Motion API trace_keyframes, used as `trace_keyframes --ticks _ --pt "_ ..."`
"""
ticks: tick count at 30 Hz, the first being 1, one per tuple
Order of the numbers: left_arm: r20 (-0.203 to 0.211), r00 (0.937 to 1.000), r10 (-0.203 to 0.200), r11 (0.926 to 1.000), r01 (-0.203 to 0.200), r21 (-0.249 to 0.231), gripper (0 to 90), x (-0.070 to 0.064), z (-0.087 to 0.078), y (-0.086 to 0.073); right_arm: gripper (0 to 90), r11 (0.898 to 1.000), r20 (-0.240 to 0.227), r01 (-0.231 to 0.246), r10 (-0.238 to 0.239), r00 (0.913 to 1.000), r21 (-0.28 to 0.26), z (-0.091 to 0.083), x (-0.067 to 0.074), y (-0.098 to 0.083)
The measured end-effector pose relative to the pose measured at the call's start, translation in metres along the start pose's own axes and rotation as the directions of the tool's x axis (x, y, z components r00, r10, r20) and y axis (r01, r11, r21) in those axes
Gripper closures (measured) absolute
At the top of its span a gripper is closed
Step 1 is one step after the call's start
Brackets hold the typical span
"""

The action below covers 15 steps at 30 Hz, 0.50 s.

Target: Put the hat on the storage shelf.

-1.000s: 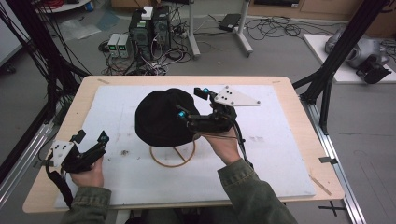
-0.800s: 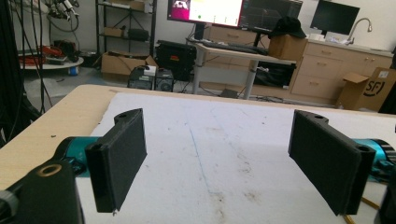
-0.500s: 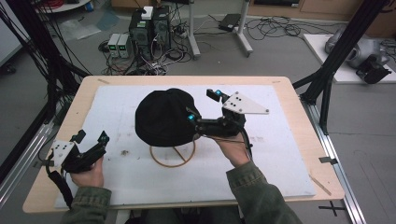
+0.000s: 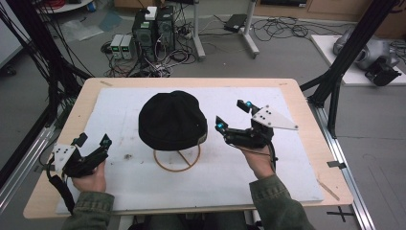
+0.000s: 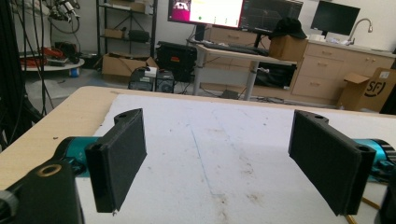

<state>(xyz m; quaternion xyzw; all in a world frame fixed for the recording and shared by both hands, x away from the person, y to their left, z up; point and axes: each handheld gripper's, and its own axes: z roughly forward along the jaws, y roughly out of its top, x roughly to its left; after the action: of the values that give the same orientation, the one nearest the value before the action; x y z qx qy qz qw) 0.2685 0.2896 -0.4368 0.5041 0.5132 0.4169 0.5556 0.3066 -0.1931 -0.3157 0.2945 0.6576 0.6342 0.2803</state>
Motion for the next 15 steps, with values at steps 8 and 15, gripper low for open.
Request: trace_keyframes --ticks 8,15 --pt "-0.01 0.9999 -0.007 1.0 0.007 -0.001 19.1 0.001 0.001 0.0 13.2 1.0 0.098 0.008 -0.01 0.9952 0.011 -0.021 -0.018 -0.018" --pt "-0.007 0.9999 -0.008 1.0 0.008 0.005 19.1 0.002 0.001 0.0 11.9 0.999 0.147 -0.015 0.01 0.9891 0.031 -0.032 -0.03 -0.031"
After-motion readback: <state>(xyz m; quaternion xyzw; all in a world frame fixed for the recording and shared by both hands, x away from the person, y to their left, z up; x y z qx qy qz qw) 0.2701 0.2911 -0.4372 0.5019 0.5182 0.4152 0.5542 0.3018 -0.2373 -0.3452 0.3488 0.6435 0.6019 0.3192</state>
